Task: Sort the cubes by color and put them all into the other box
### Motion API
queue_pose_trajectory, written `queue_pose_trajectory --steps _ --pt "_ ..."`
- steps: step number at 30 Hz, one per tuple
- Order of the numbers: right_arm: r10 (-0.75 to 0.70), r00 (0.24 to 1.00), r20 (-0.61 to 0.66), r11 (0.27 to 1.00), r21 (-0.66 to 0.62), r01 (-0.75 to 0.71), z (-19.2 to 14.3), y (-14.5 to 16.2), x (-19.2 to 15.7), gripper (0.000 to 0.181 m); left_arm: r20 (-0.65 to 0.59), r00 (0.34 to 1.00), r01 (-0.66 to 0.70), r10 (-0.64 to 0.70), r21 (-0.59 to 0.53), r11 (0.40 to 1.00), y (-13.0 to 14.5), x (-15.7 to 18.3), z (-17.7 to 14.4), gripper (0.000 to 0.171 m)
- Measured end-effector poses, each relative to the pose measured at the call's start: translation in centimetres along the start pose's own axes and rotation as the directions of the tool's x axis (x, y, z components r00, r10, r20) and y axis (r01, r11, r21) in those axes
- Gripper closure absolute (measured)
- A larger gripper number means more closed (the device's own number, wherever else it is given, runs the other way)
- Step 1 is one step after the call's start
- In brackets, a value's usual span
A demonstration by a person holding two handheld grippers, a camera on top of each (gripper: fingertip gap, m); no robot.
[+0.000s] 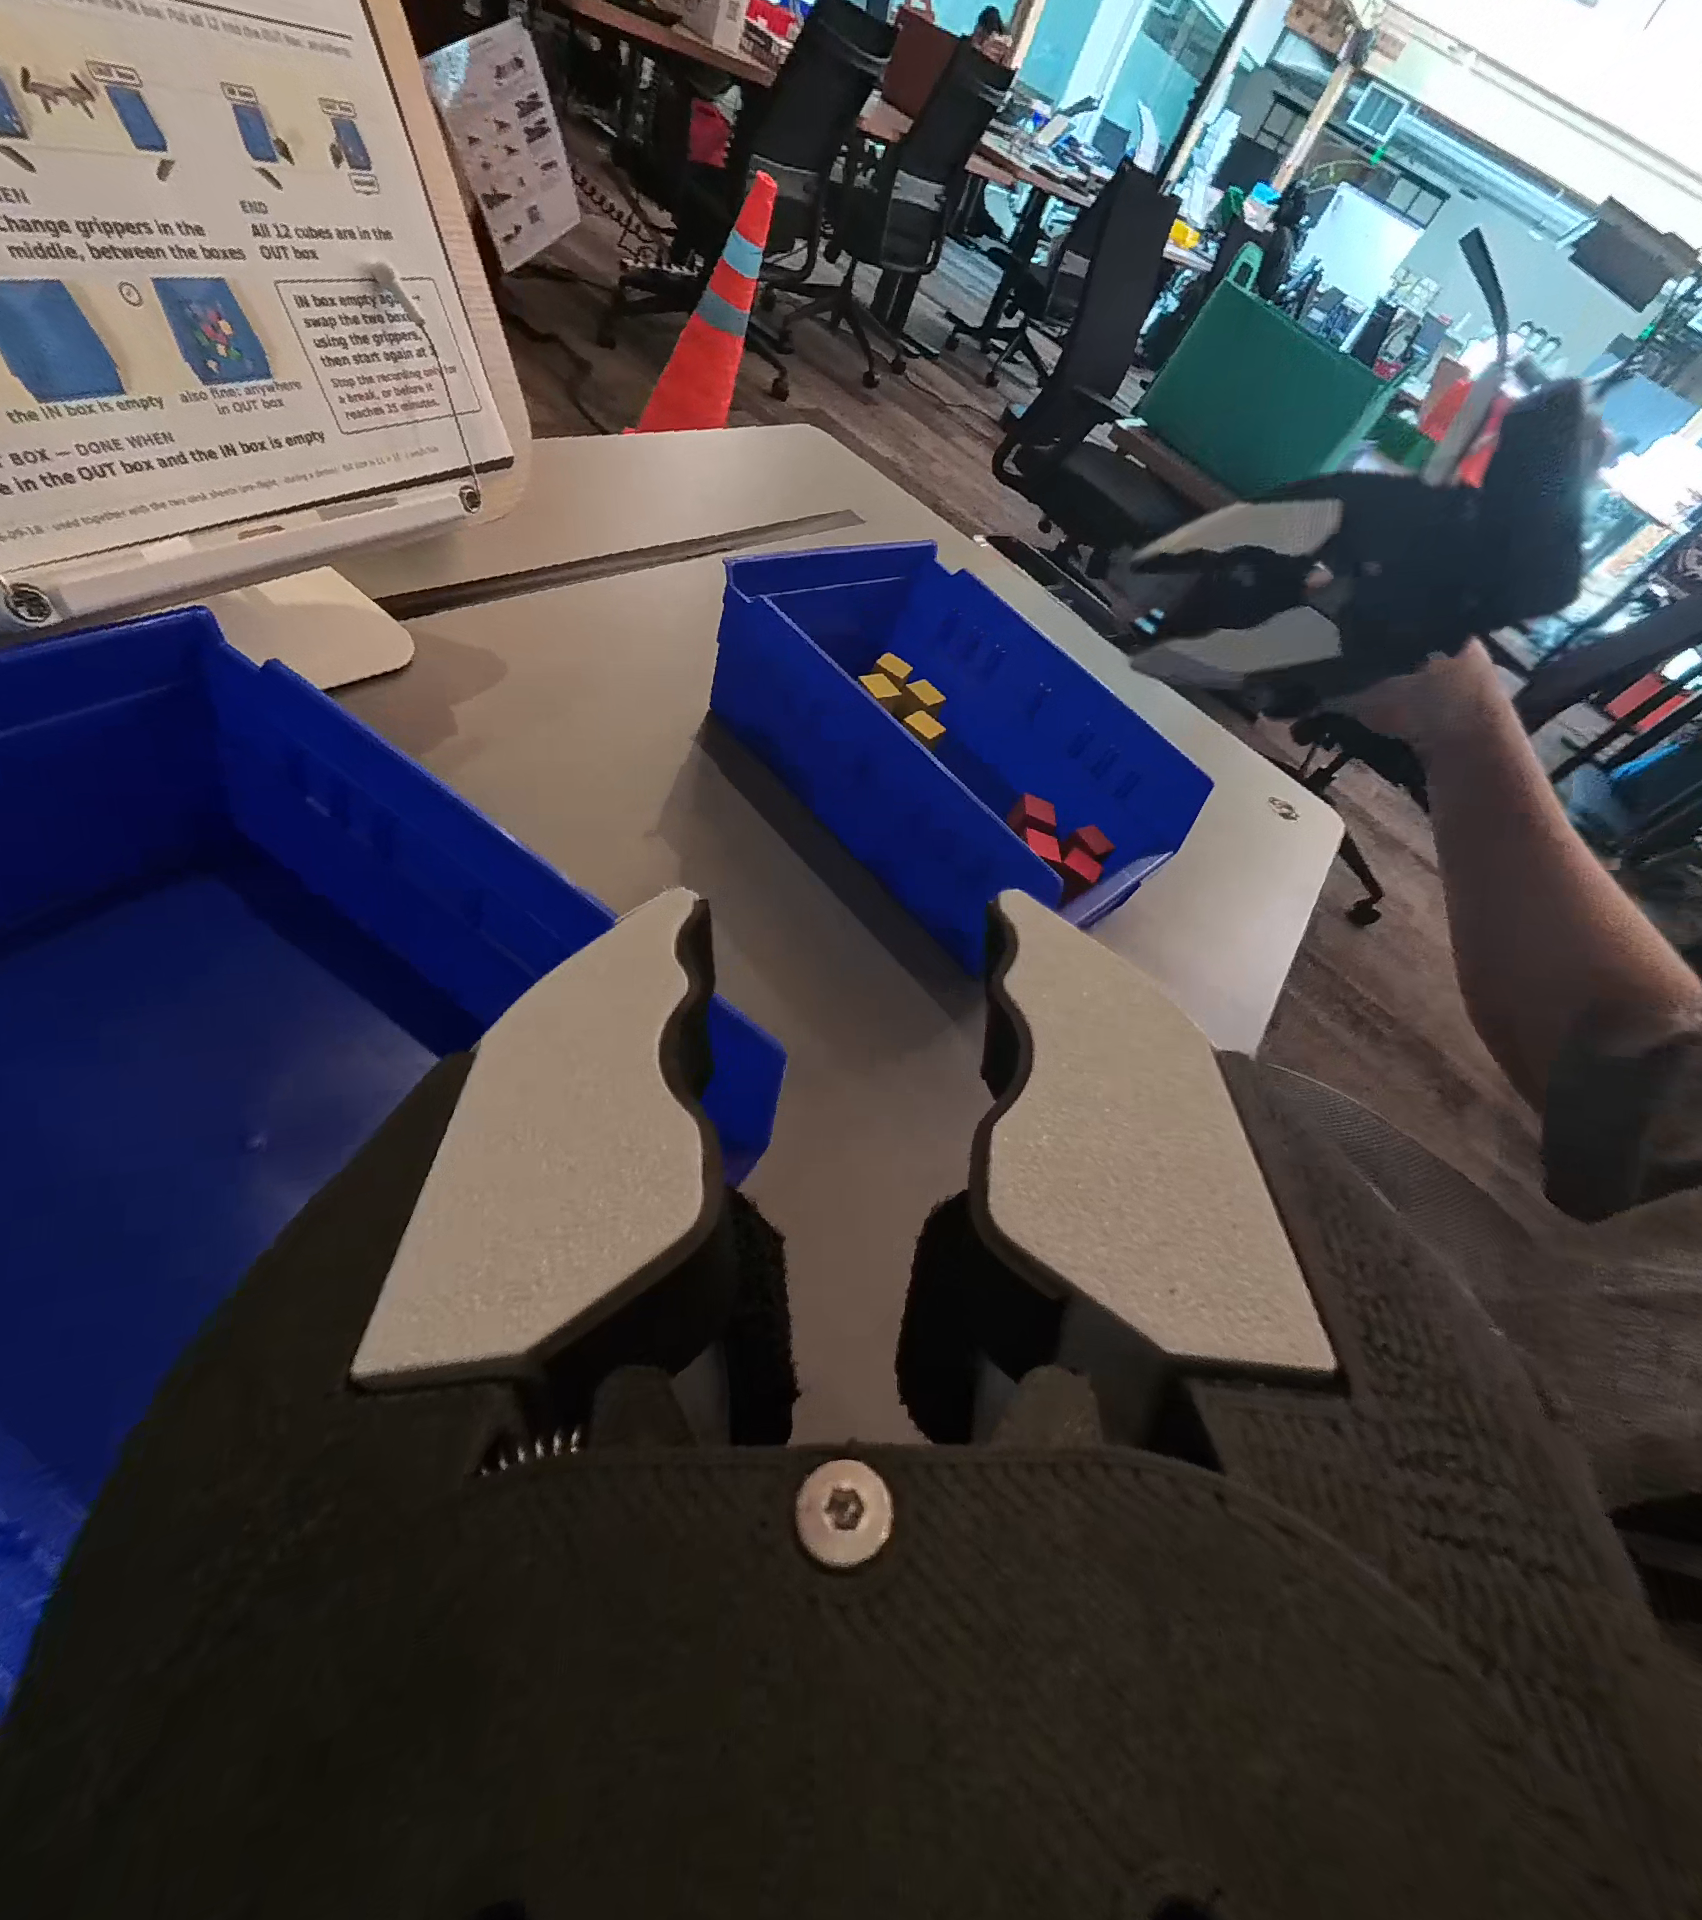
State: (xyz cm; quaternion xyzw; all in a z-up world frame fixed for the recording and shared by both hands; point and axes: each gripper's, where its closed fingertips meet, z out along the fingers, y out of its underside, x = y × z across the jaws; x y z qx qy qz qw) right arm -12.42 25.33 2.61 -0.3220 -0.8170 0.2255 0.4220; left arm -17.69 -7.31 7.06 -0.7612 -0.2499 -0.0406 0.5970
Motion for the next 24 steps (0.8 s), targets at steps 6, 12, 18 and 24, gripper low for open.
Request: queue_pose_trajectory --steps 6,12,18,24 --pt "0.254 0.960 -0.119 0.926 0.318 -0.205 -3.5 -1.9 -6.2 0.141 0.075 0.997 -0.001 -0.006 0.084 0.996 1.2 -0.2 0.5 0.123" --pt "0.451 0.889 -0.082 0.797 0.484 -0.361 -3.7 -3.0 -12.4 0.148 0.192 0.978 0.039 -0.083 0.223 0.974 6.3 -0.3 1.1 0.125" --pt "0.436 0.896 -0.078 0.805 0.479 -0.350 -3.0 -2.4 -15.6 0.148 0.289 0.954 0.015 -0.077 0.212 0.977 10.1 0.2 1.7 0.119" --pt "0.483 0.872 -0.081 0.791 0.466 -0.395 -2.9 -1.4 -15.1 0.147 0.329 0.940 0.001 -0.086 0.250 0.968 10.3 0.9 0.2 0.118"
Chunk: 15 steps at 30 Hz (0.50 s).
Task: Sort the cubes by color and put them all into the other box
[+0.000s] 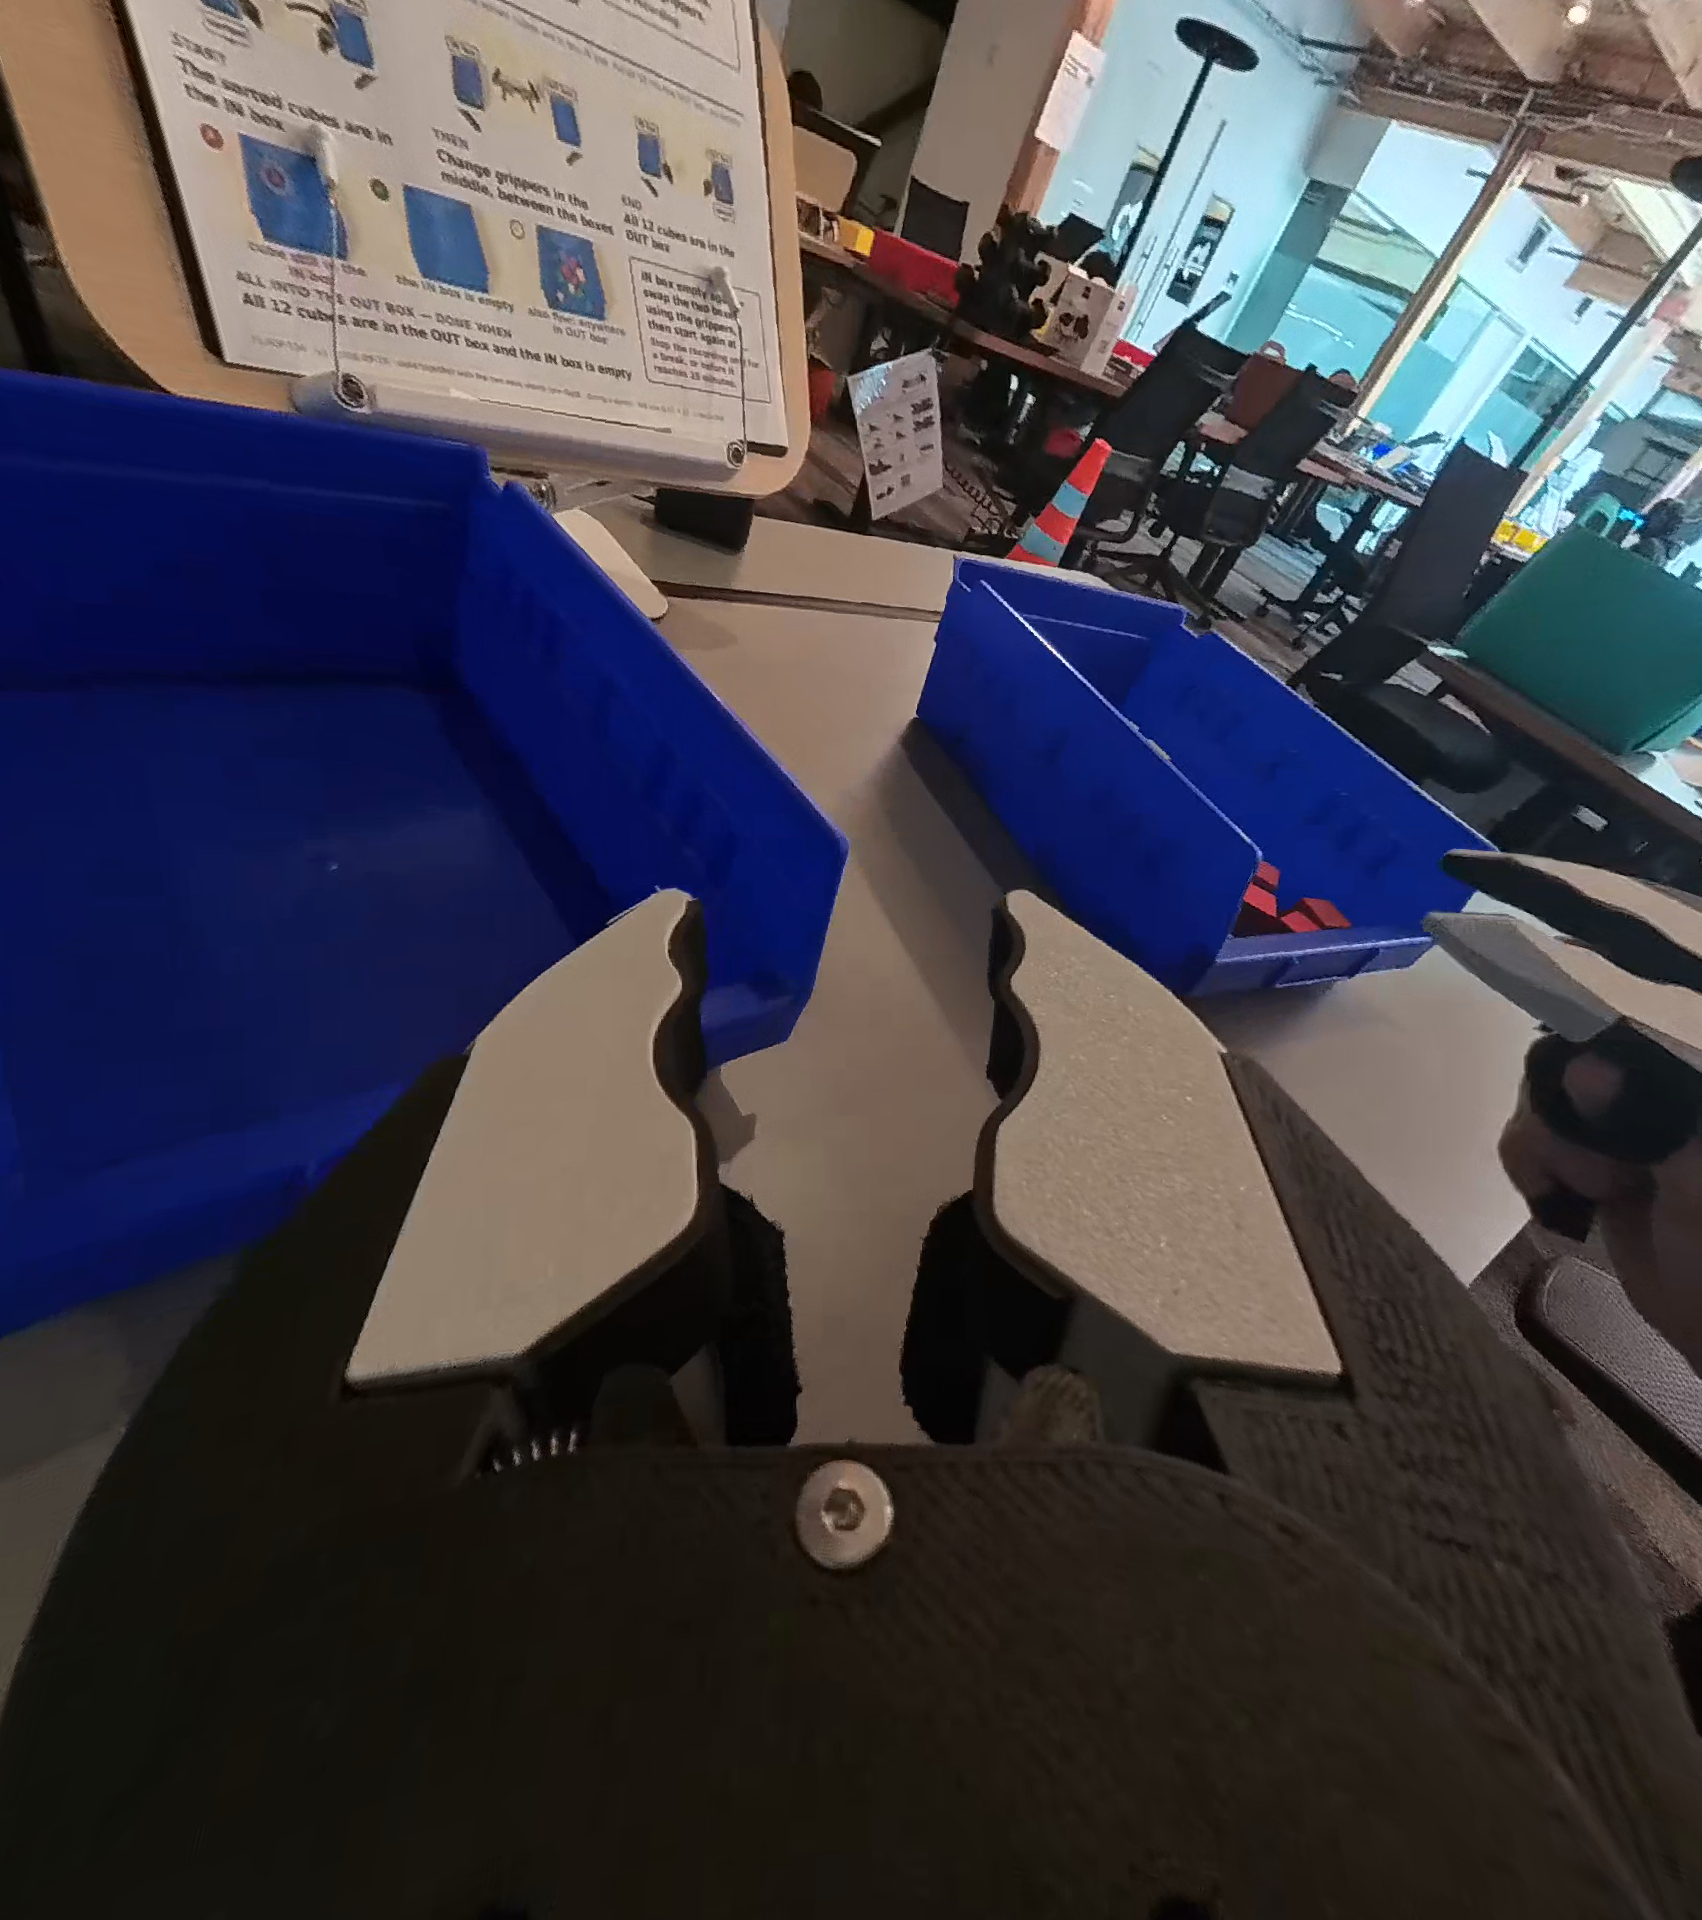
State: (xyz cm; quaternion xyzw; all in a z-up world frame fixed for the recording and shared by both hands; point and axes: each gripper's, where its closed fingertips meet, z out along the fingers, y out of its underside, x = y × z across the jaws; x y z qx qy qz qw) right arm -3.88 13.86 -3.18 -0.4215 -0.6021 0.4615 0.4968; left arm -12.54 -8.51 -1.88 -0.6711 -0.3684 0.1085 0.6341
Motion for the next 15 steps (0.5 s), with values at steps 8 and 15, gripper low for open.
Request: queue_pose_trajectory --steps 8,15 --pt "0.041 0.998 0.054 0.999 -0.017 -0.040 2.8 0.2 -6.1 0.145 0.064 0.998 -0.005 0.003 0.034 0.999 1.1 -0.6 -4.4 0.119" --pt "0.040 0.982 -0.184 0.999 -0.013 -0.043 1.7 0.7 0.2 0.143 0.141 0.982 -0.114 0.123 -0.071 0.991 1.7 -1.3 -3.4 0.113"
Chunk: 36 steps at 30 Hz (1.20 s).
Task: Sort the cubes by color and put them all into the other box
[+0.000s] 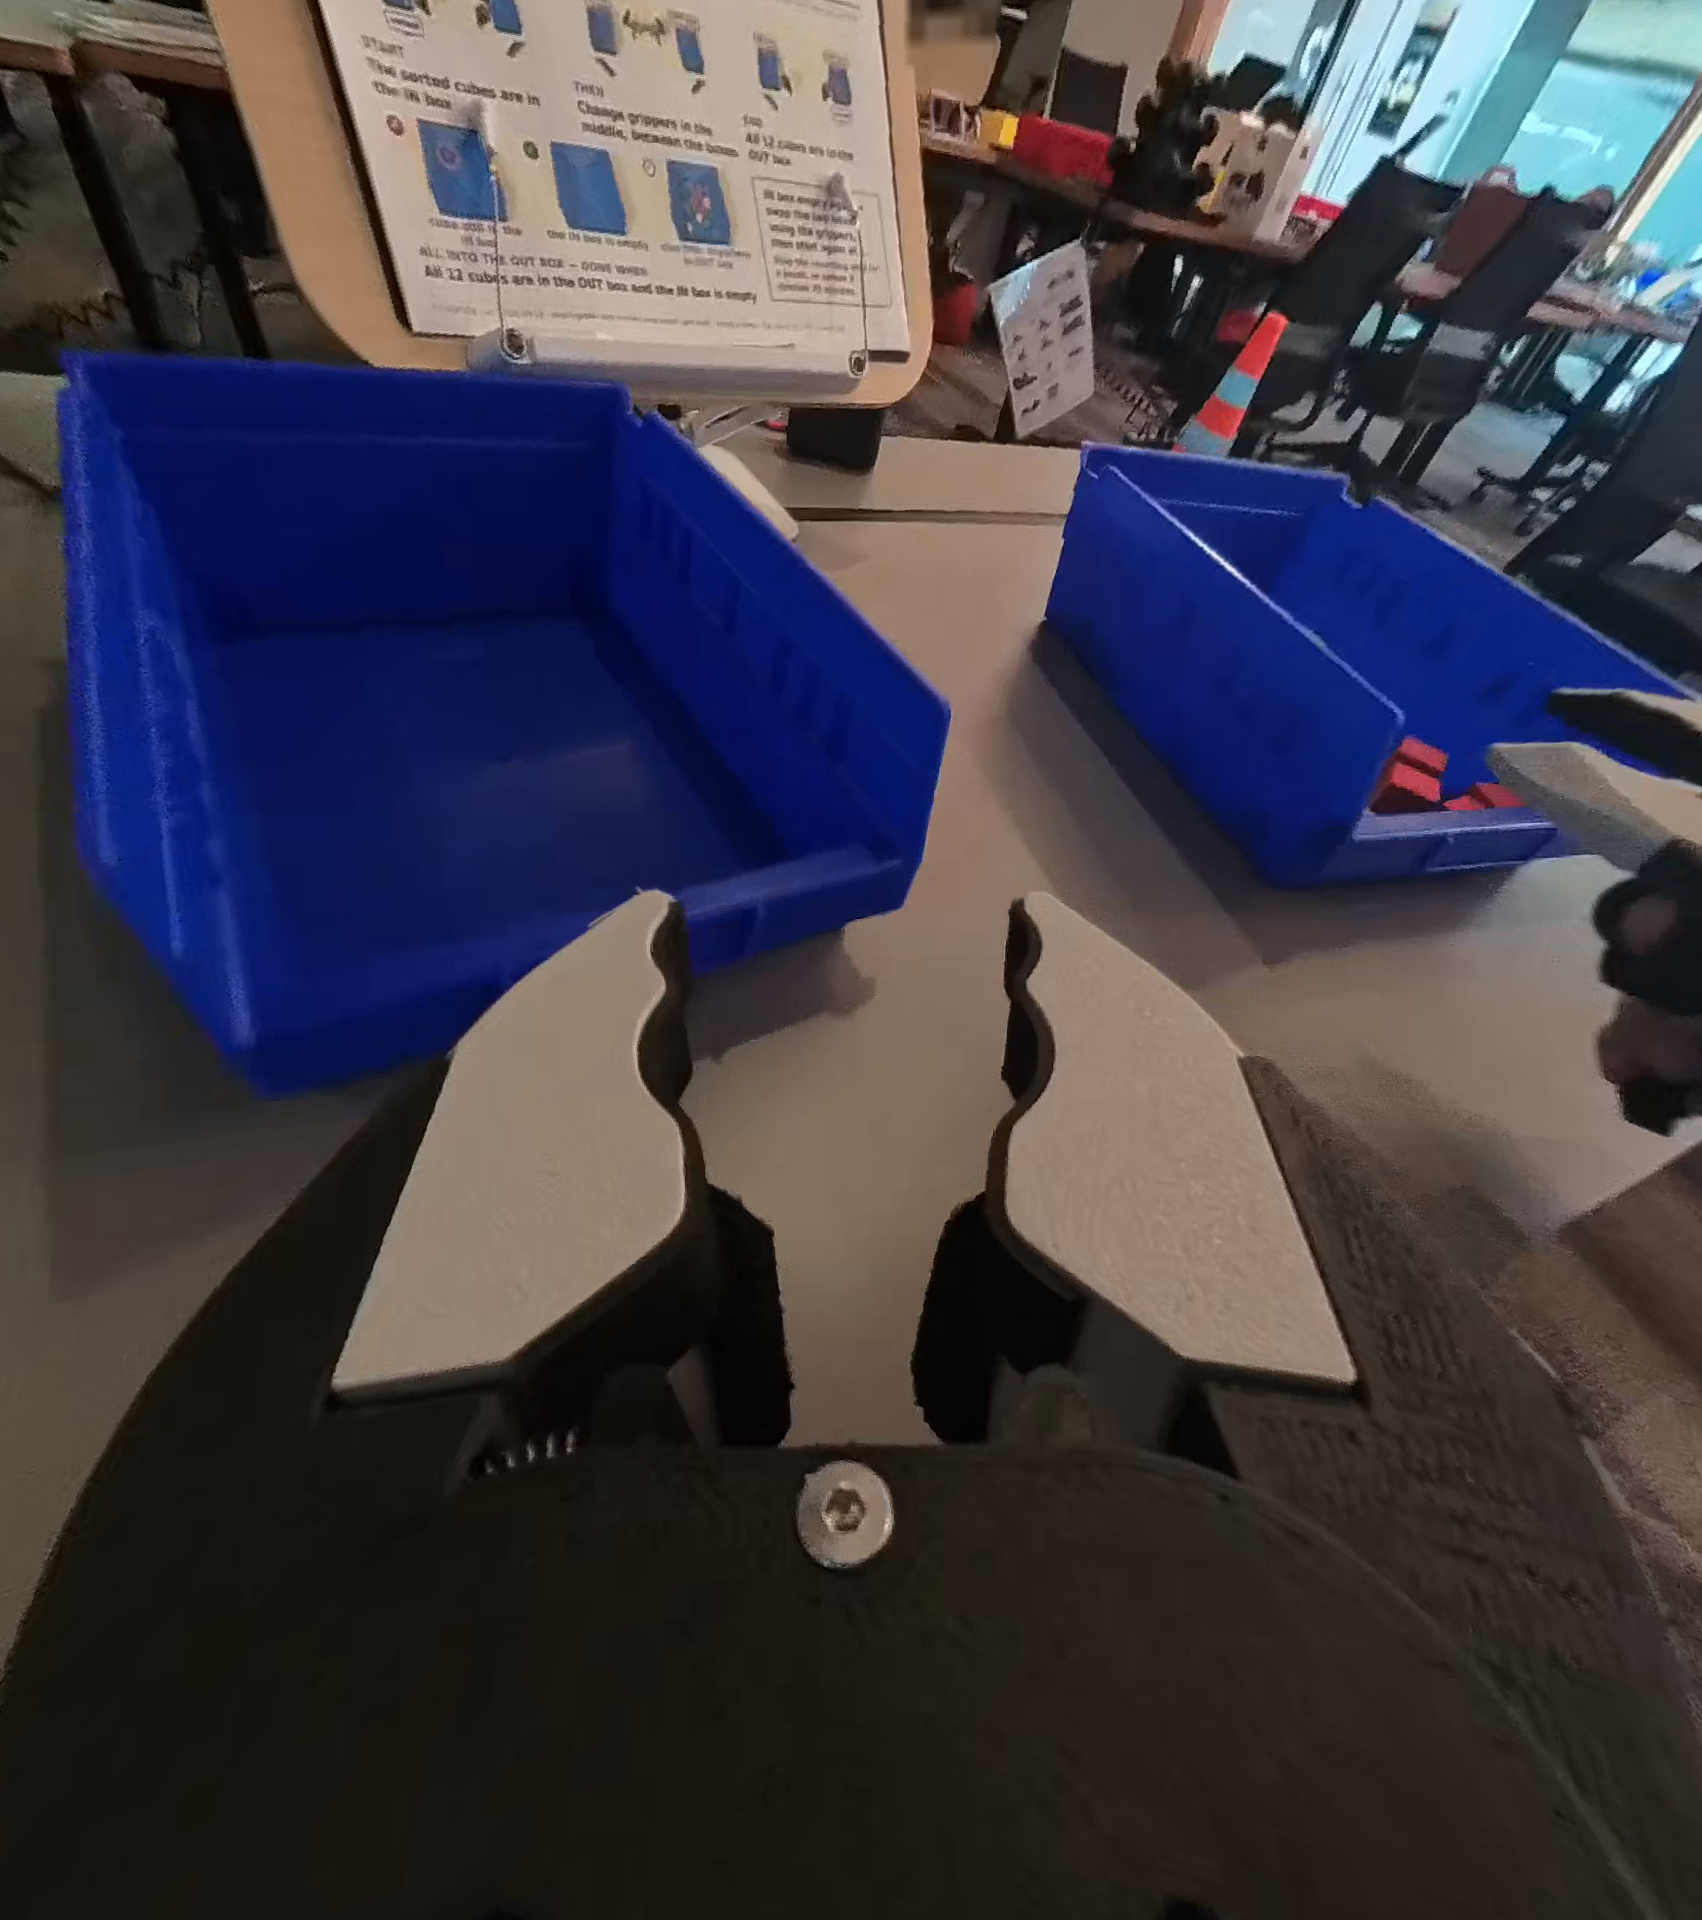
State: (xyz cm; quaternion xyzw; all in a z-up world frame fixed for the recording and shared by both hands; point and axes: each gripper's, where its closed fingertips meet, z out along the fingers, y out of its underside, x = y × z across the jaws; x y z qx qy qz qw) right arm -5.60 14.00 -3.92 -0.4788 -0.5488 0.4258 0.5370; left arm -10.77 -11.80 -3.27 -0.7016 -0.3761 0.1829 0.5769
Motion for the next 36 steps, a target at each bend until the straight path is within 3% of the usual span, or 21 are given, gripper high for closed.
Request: queue_pose_trajectory --steps 2,5,9,18,27,36 --pt "0.047 0.998 -0.029 0.998 -0.040 -0.048 0.4 1.2 1.4 0.146 0.010 0.999 -0.036 0.036 0.013 0.999 -0.8 0.4 2.2 0.111" --pt "0.006 0.994 -0.111 0.996 -0.092 -0.016 2.7 2.3 2.4 0.157 0.012 0.999 -0.046 0.045 0.027 0.999 -1.2 1.0 4.9 0.110" --pt "0.065 0.996 -0.069 0.987 -0.144 -0.074 4.9 3.3 1.2 0.156 0.034 0.997 -0.070 0.070 0.009 0.997 -1.2 0.7 6.4 0.103" --pt "0.049 0.993 -0.109 0.983 -0.171 -0.067 6.2 4.0 1.4 0.171 0.023 0.999 -0.031 0.030 0.047 0.998 -1.2 -0.6 5.1 0.103" --pt "0.013 0.999 -0.033 0.986 -0.164 -0.018 7.2 3.3 -2.0 0.175 0.027 0.999 -0.030 0.029 0.035 0.999 -1.1 -0.7 6.2 0.106" --pt "0.059 0.998 -0.013 0.985 -0.161 -0.061 9.9 2.6 -5.0 0.177 0.058 0.998 -0.017 0.012 0.085 0.996 -2.7 -2.3 3.6 0.107"
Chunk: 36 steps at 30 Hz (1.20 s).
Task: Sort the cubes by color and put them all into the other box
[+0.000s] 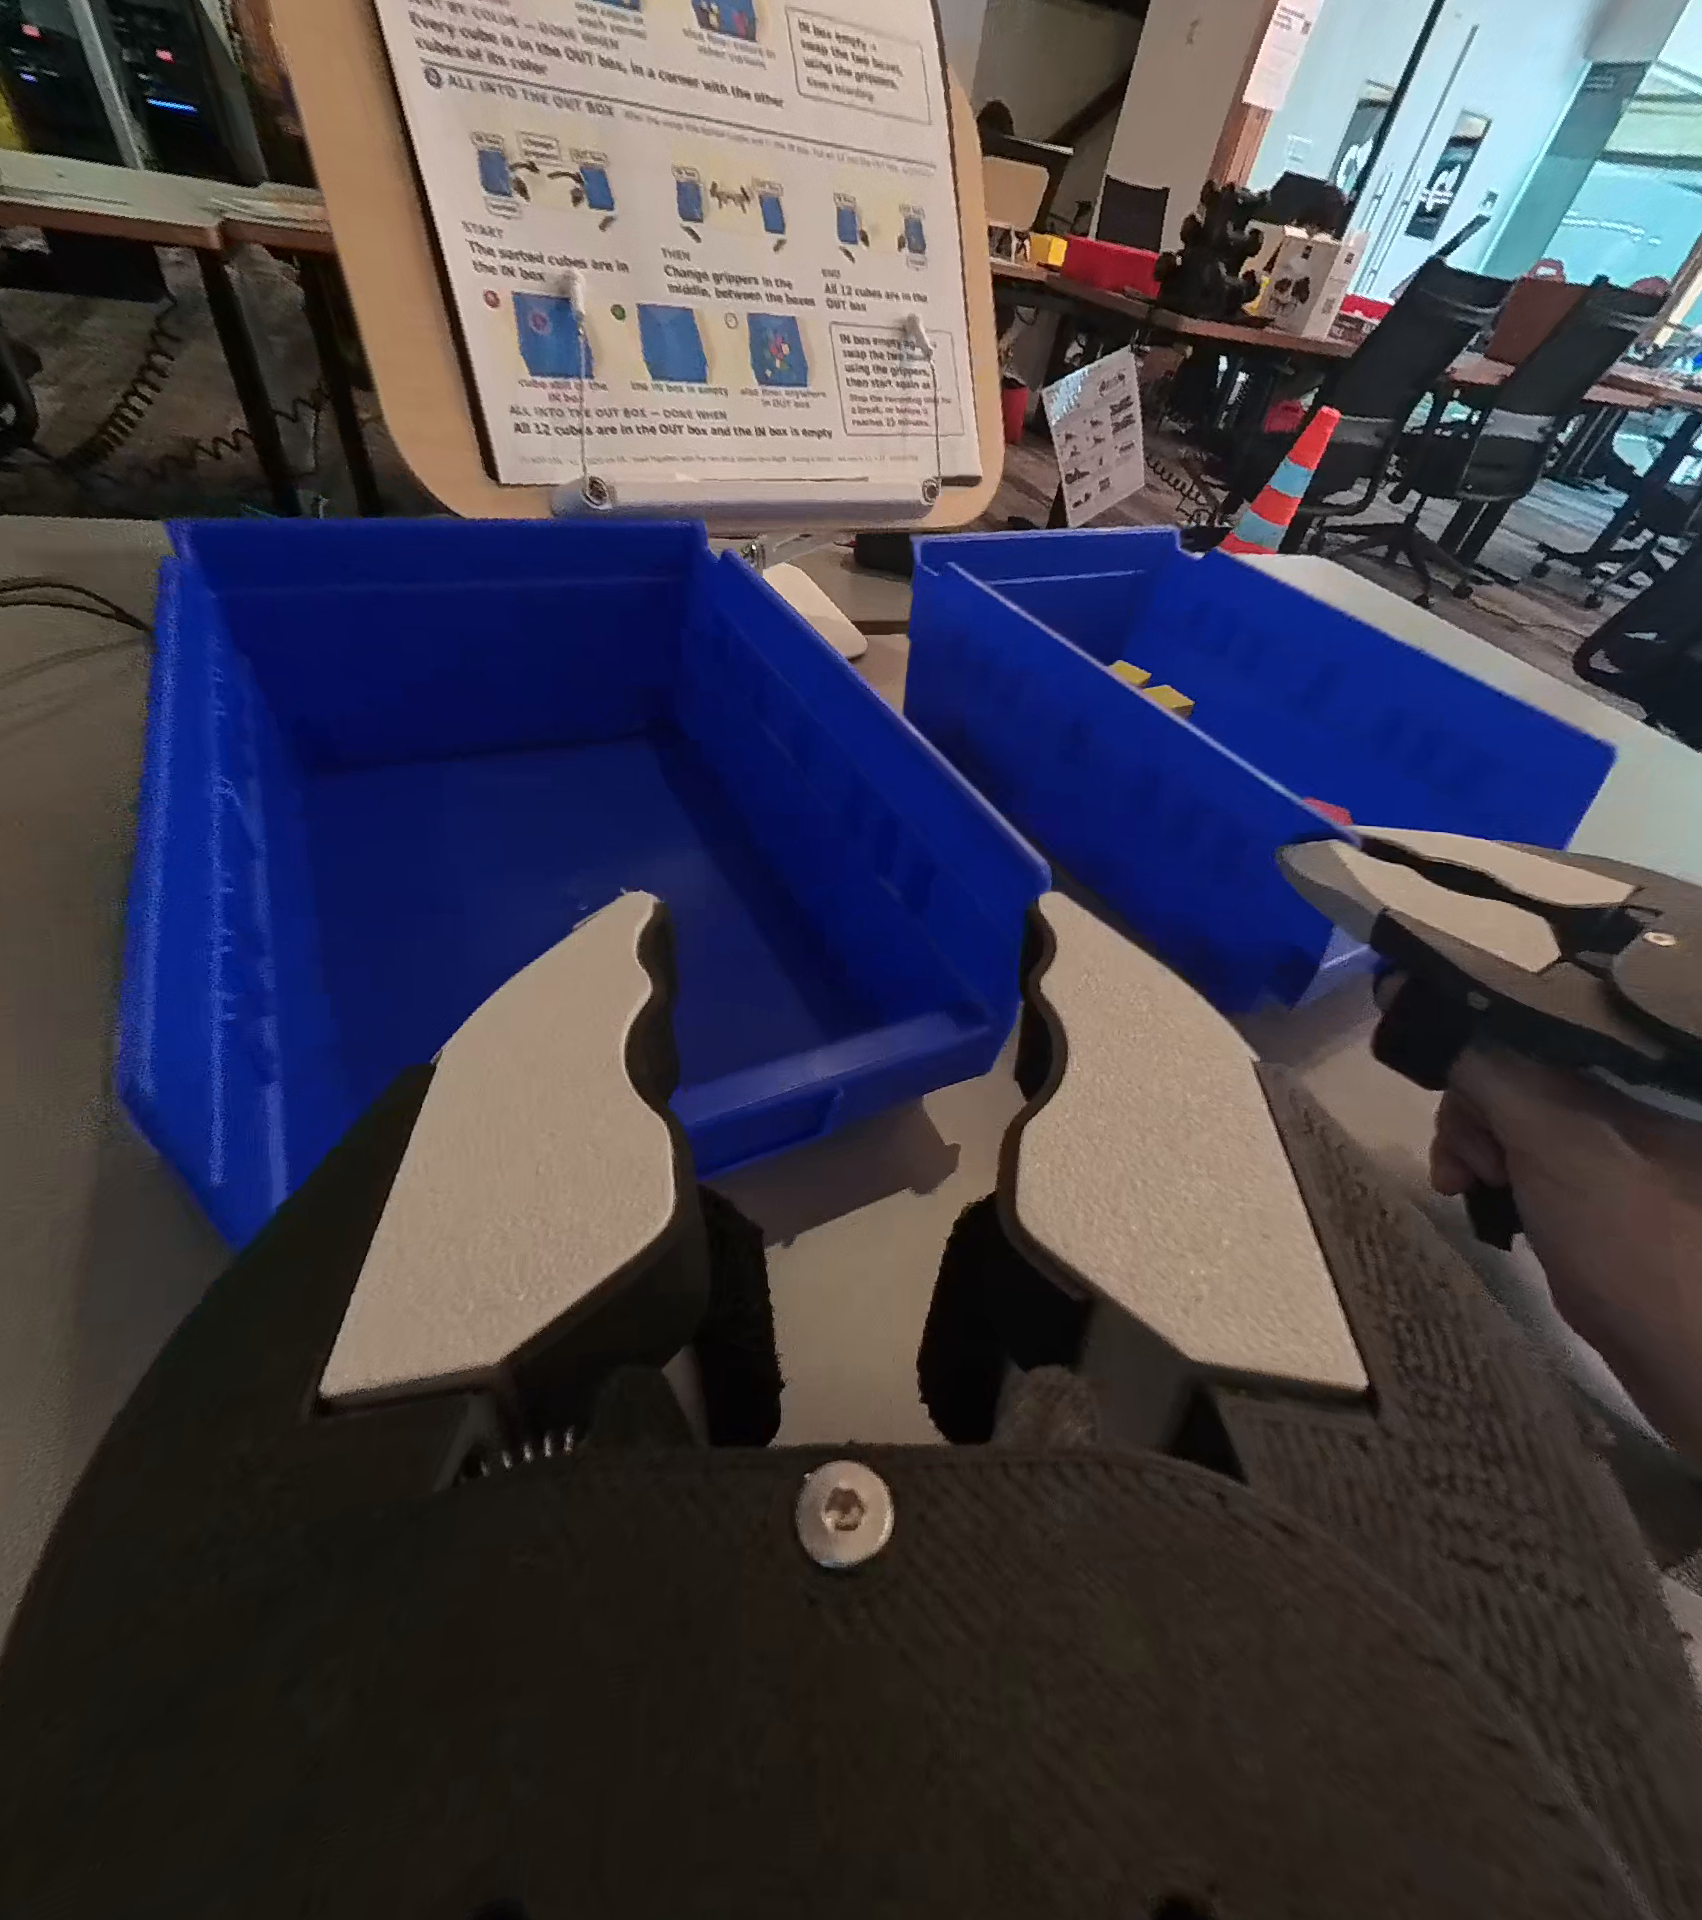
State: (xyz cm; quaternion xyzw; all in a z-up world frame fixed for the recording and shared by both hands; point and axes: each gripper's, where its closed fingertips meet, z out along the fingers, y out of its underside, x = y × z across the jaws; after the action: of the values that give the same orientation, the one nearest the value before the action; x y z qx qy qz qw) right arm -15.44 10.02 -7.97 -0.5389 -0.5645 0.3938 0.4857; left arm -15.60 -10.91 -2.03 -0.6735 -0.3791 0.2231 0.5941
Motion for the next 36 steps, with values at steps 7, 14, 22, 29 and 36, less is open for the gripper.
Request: queue_pose_trajectory --steps 7,14,22,29,36 --pt "0.001 0.999 0.054 1.000 0.005 -0.001 1.6 -1.0 -3.6 0.173 0.023 1.000 0.006 -0.007 0.023 1.000 -1.1 -1.5 -1.8 0.107" --pt "-0.040 0.995 0.092 0.986 0.163 0.025 -1.8 -3.9 -6.1 0.152 0.070 0.997 0.010 -0.013 0.030 0.999 -1.4 -3.7 -3.1 0.107" --pt "0.013 0.979 0.205 0.999 0.034 -0.021 1.5 -2.9 -12.2 0.154 0.170 0.985 0.032 -0.031 -0.005 0.999 -0.3 -7.1 -3.8 0.108" --pt "0.040 0.985 0.167 0.999 -0.020 -0.037 3.6 -2.4 -12.4 0.164 0.152 0.988 0.010 -0.009 -0.004 1.000 -0.6 -6.8 -4.1 0.107" --pt "0.025 0.992 0.123 0.998 -0.065 -0.017 4.7 -1.6 -12.1 0.174 0.178 0.984 0.007 -0.017 0.056 0.998 -3.4 -8.3 -6.5 0.107"
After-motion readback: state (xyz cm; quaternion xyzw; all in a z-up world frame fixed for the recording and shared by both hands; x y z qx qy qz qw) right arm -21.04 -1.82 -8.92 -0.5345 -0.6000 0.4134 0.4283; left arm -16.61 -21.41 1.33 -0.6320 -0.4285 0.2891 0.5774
